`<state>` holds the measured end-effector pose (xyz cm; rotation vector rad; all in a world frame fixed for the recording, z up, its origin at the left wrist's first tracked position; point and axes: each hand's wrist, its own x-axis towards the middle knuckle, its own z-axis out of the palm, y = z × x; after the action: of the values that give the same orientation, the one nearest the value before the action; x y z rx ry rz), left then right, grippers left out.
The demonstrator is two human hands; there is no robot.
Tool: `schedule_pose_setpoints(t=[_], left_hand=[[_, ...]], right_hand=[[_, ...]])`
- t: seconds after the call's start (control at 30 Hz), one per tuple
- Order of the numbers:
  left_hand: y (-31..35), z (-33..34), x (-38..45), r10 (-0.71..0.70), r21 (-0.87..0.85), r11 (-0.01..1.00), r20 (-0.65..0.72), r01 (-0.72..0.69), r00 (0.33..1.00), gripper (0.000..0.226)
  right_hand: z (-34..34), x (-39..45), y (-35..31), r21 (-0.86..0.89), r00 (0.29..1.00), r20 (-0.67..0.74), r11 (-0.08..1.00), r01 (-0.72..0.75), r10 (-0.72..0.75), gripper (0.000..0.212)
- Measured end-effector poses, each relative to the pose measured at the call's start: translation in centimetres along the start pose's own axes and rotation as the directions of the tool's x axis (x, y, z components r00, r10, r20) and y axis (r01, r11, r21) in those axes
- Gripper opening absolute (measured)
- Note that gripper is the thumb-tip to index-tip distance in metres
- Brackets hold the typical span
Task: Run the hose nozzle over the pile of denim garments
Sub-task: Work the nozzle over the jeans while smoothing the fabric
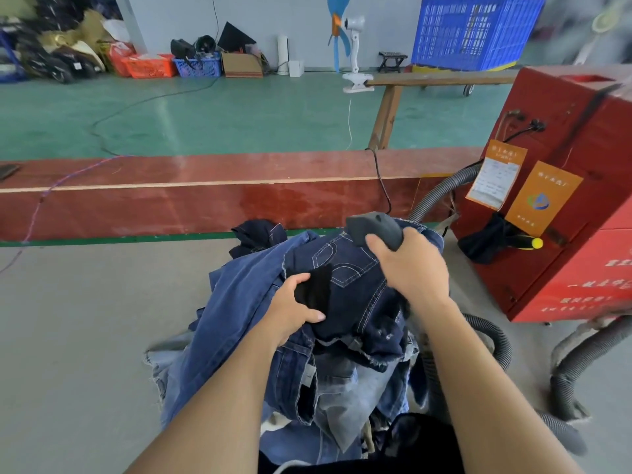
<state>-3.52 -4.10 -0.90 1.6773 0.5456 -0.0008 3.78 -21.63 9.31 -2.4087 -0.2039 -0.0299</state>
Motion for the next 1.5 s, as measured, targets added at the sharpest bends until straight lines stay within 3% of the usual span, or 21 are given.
schedule_pose_setpoints(t=[0.07,0.23,0.33,0.47,0.63,0.77,0.97,1.07,1.17,1.23,1.3,1.4,1.5], left_hand=[[0.0,0.1,0.1,0.012,0.008,1.000,-0.008,-0.012,1.000,0.080],[-0.1,0.3,0.2,0.001,-0.038,0.999,-0.028,-0.002,1.000,0.083],[-0.1,0.2,0.2,-0.005,-0.086,0.996,-0.023,0.003,1.000,0.085],[-0.1,0.1,0.2,-0.004,-0.062,0.998,-0.019,0.003,1.000,0.085],[0.3,-0.2,-0.2,0.037,-0.004,0.999,-0.002,-0.037,0.999,0.087],[0.6,-0.2,-0.4,0.088,0.015,0.996,0.007,-0.088,0.996,0.085],[0.9,-0.1,-0.5,0.072,0.065,0.995,-0.013,-0.071,0.997,0.085],[1.0,0.0,-0.4,0.052,0.034,0.998,-0.066,-0.050,0.996,0.074],[1.5,0.3,0.0,0.053,-0.100,0.992,-0.199,-0.074,0.979,0.040],[1.6,0.6,0.3,0.064,-0.111,0.988,-0.319,-0.104,0.946,0.025],[1.4,0.8,0.5,0.053,-0.097,0.991,-0.368,-0.095,0.928,0.025],[1.5,0.7,0.6,0.002,-0.167,0.984,-0.340,-0.063,0.940,0.029],[1.5,0.6,0.8,-0.032,-0.208,0.978,-0.243,-0.020,0.970,0.032]], right_hand=[[-0.6,-0.4,-0.2,-0.014,0.999,0.040,0.999,0.037,-0.036,0.044],[1.5,-1.4,-0.7,-0.178,0.949,0.305,0.974,0.137,-0.078,0.041],[3.0,-1.3,-0.8,-0.293,0.932,0.360,0.941,0.168,-0.055,0.039],[4.0,-1.1,-0.7,-0.331,0.951,0.307,0.932,0.147,-0.041,0.039],[2.0,0.0,-0.8,-0.164,0.994,0.106,0.986,0.043,-0.026,0.044],[0.8,-0.2,-1.1,-0.111,0.997,0.062,0.992,0.056,-0.049,0.040],[-1.0,0.5,-0.3,-0.049,0.998,0.005,0.996,-0.070,0.070,0.042],[-1.9,0.6,-0.1,-0.021,0.995,0.093,0.999,-0.038,0.039,0.038],[-1.9,0.1,-0.4,-0.071,0.981,0.196,0.997,0.027,-0.013,0.039],[-1.5,-0.1,-0.6,-0.113,0.987,0.162,0.993,0.041,-0.022,0.038],[-1.6,0.0,-0.6,-0.117,0.996,0.093,0.993,0.017,-0.006,0.037],[-2.5,0.2,-0.5,-0.053,0.998,0.060,0.999,-0.014,0.017,0.039],[-2.3,0.1,-0.7,-0.097,0.991,0.131,0.995,0.037,-0.024,0.037]])
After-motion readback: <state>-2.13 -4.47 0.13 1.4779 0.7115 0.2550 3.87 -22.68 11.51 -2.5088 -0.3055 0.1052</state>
